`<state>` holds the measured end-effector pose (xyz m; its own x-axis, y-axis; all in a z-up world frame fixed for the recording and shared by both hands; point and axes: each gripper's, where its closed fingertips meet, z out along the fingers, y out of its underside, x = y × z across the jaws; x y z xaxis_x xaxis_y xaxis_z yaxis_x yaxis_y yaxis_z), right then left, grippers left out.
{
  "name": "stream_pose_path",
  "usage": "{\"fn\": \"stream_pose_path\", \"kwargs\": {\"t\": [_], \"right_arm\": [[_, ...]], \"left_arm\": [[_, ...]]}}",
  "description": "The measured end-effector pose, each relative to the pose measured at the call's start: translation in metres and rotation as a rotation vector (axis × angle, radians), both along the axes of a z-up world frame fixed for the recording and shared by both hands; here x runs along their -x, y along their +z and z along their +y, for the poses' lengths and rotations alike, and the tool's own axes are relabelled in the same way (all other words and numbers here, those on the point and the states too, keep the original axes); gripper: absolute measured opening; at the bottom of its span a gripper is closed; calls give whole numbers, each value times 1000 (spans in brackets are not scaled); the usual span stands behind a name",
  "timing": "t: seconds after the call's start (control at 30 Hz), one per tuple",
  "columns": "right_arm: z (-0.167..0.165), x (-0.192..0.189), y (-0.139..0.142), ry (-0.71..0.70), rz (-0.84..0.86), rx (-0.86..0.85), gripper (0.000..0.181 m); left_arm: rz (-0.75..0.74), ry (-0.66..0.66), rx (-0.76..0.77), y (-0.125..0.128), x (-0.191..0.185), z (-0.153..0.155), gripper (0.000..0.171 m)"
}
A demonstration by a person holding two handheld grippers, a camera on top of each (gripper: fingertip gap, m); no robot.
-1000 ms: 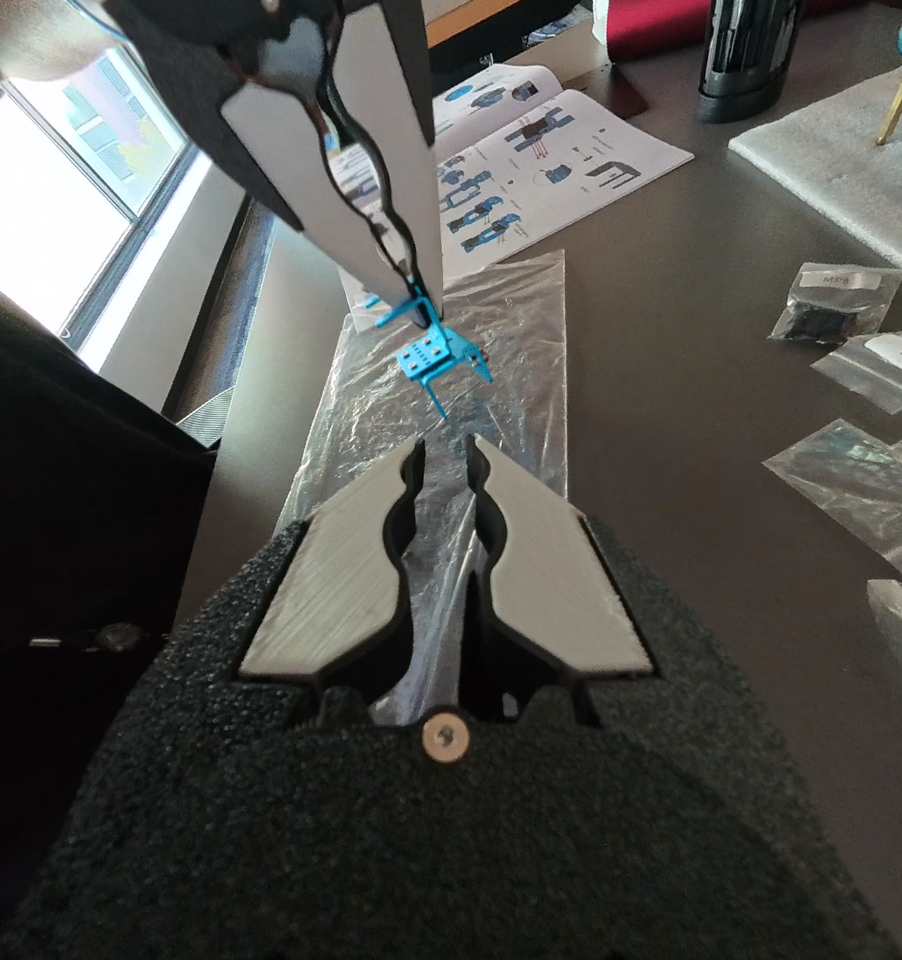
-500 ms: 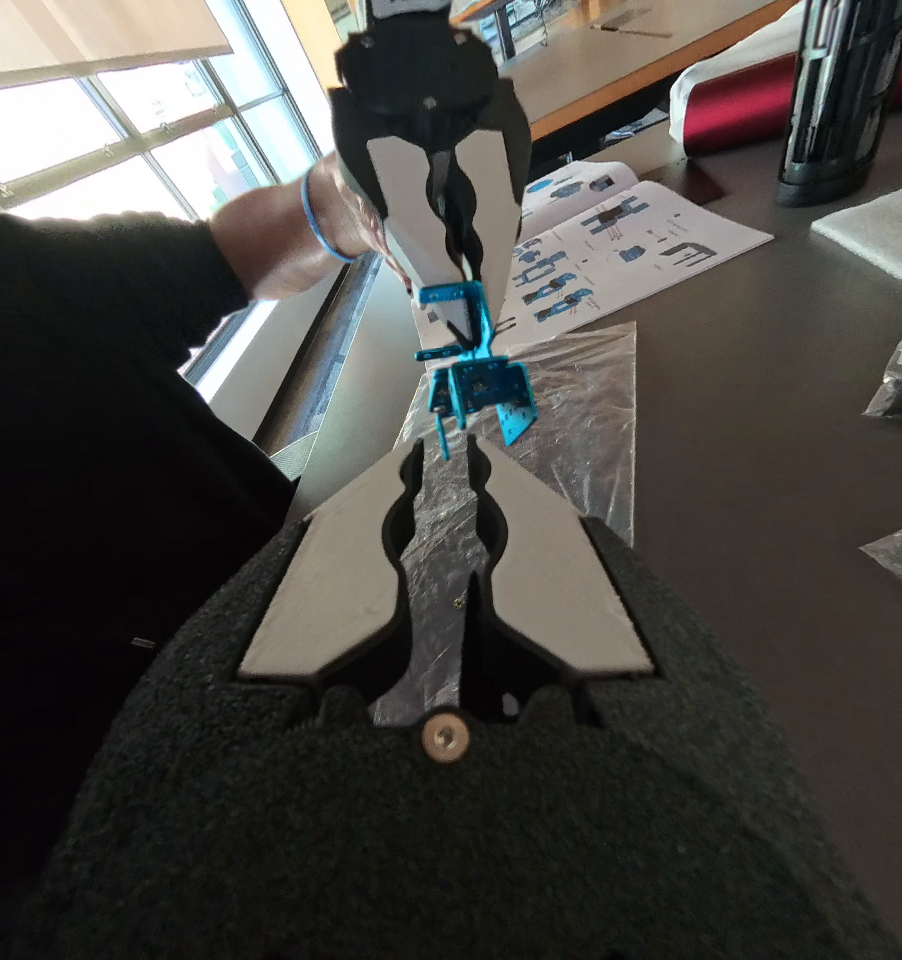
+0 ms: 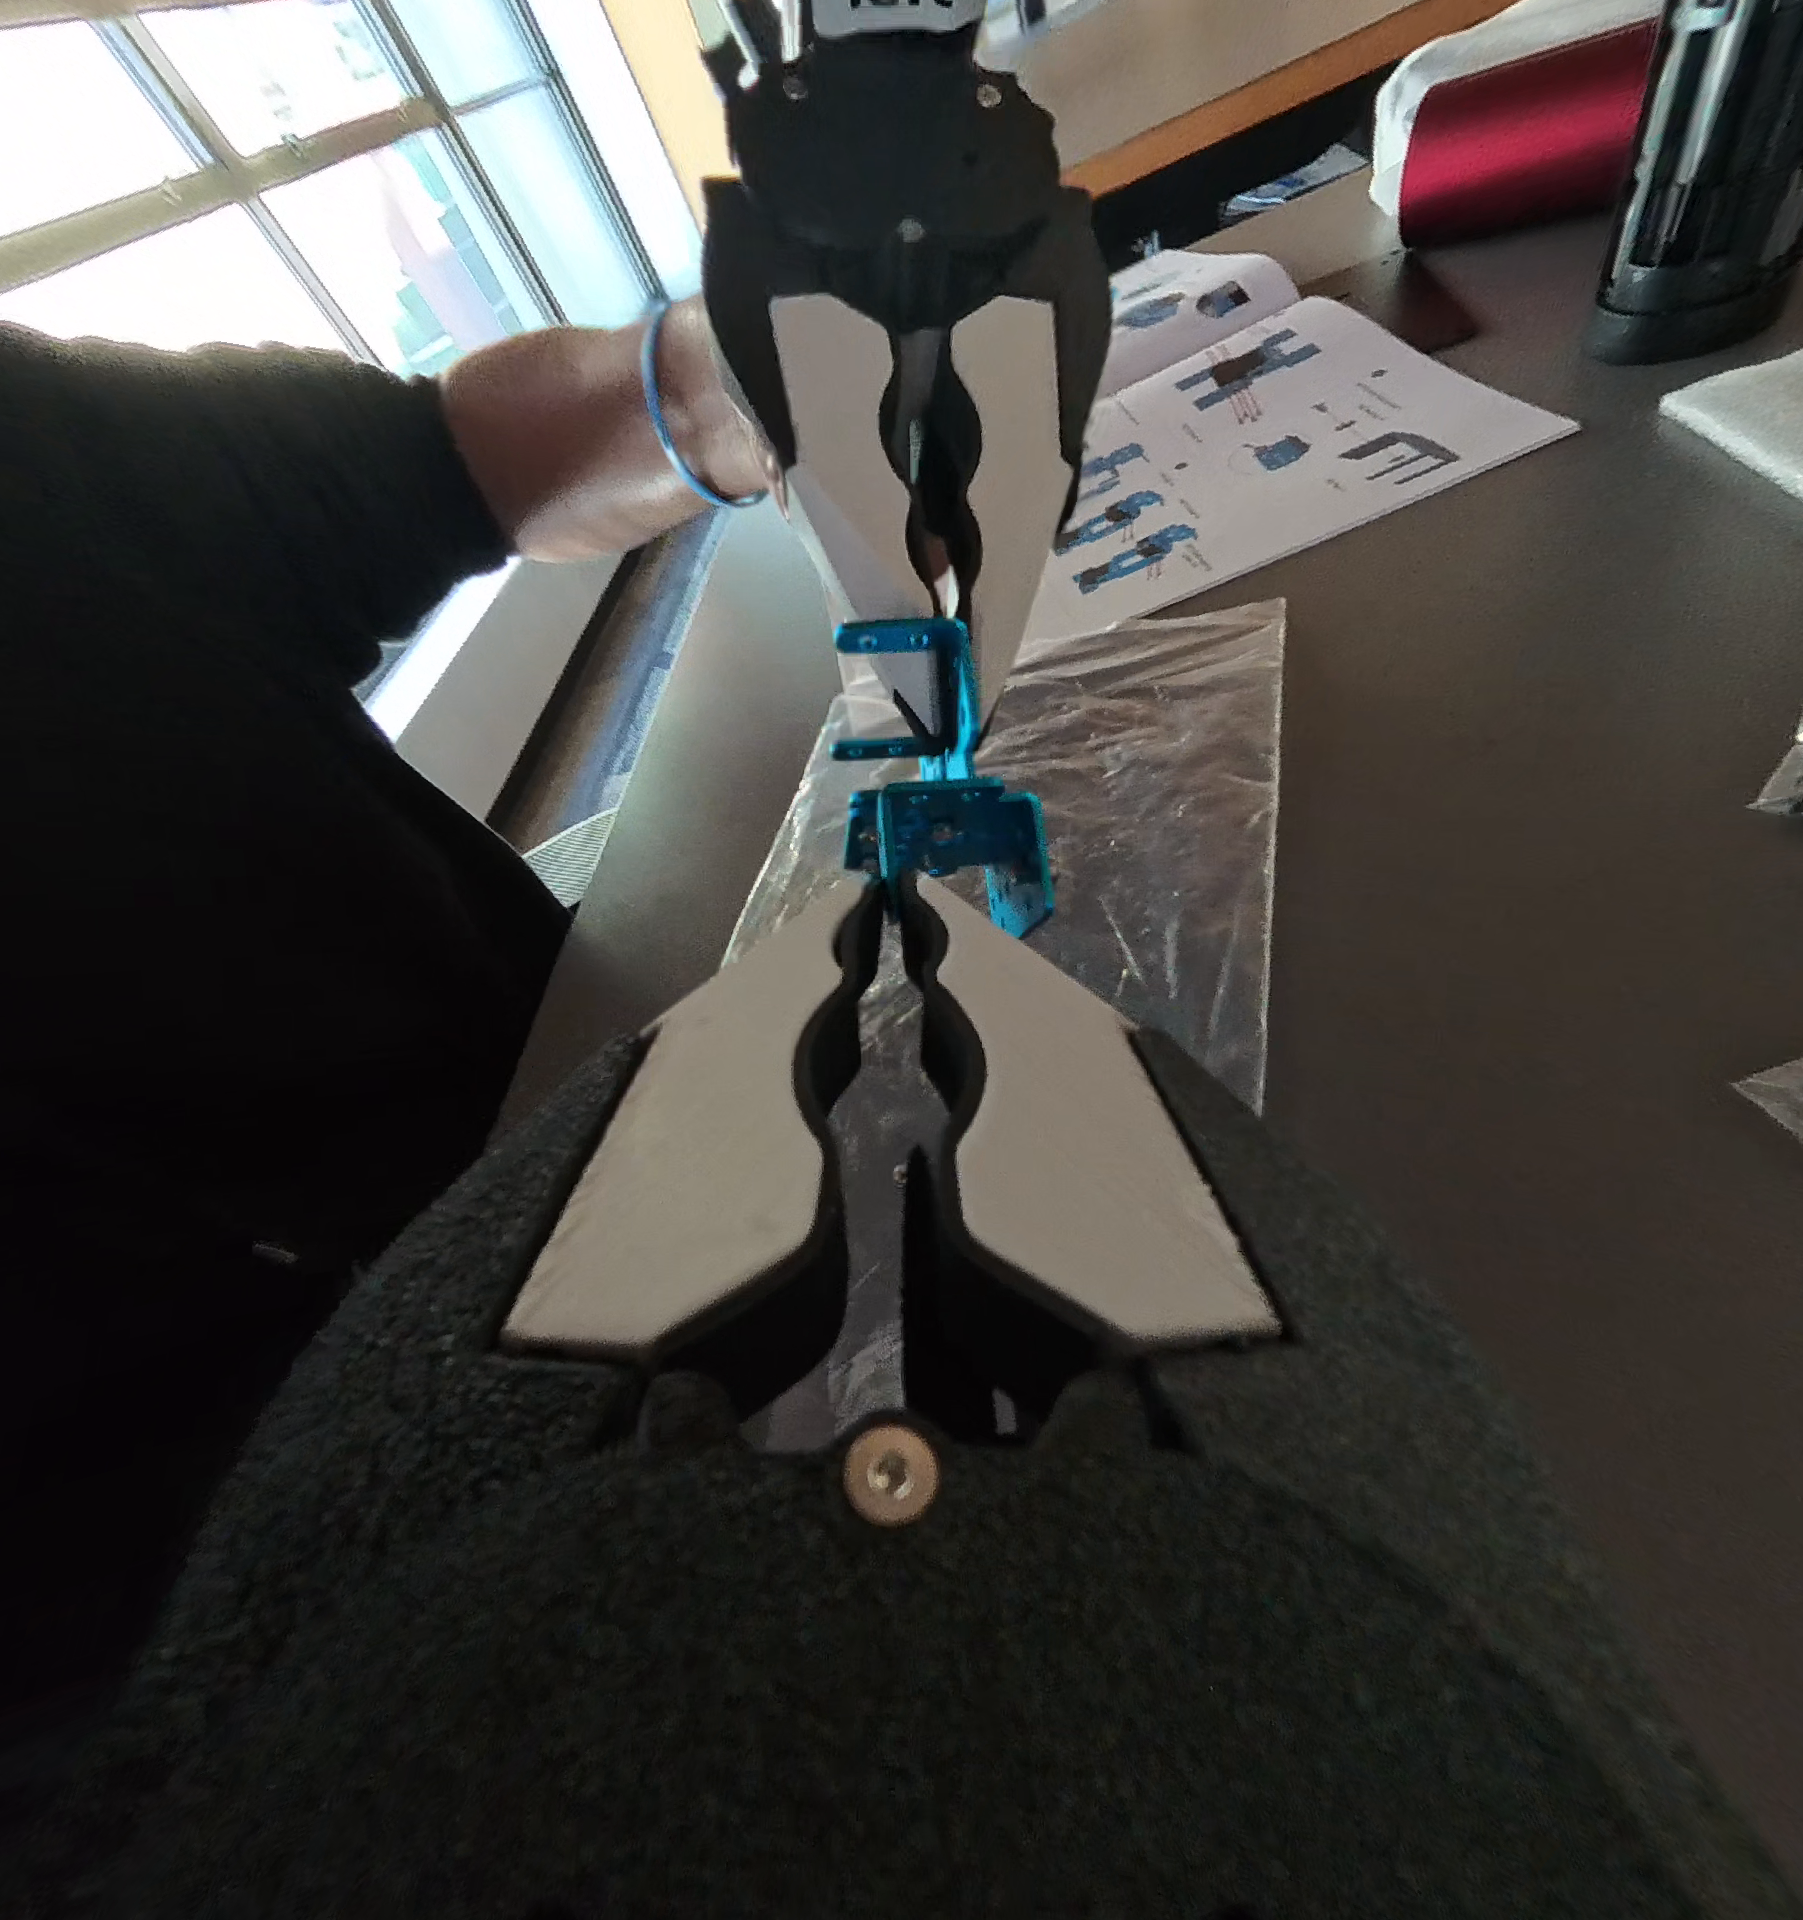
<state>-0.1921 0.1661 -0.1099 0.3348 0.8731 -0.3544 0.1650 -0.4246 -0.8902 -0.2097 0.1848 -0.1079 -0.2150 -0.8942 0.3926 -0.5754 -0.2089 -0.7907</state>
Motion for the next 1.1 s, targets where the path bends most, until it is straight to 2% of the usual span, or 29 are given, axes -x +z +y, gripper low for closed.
{"fn": "stream_pose_path", "kwargs": {"t": [0.43, 1.1], "right_arm": [[0, 24, -38, 47, -343, -135, 1], [2, 35, -34, 55, -316, -146, 1]], "left_arm": [[62, -103, -209, -43, 28, 4, 2], [64, -128, -209, -55, 39, 4, 2]]}}
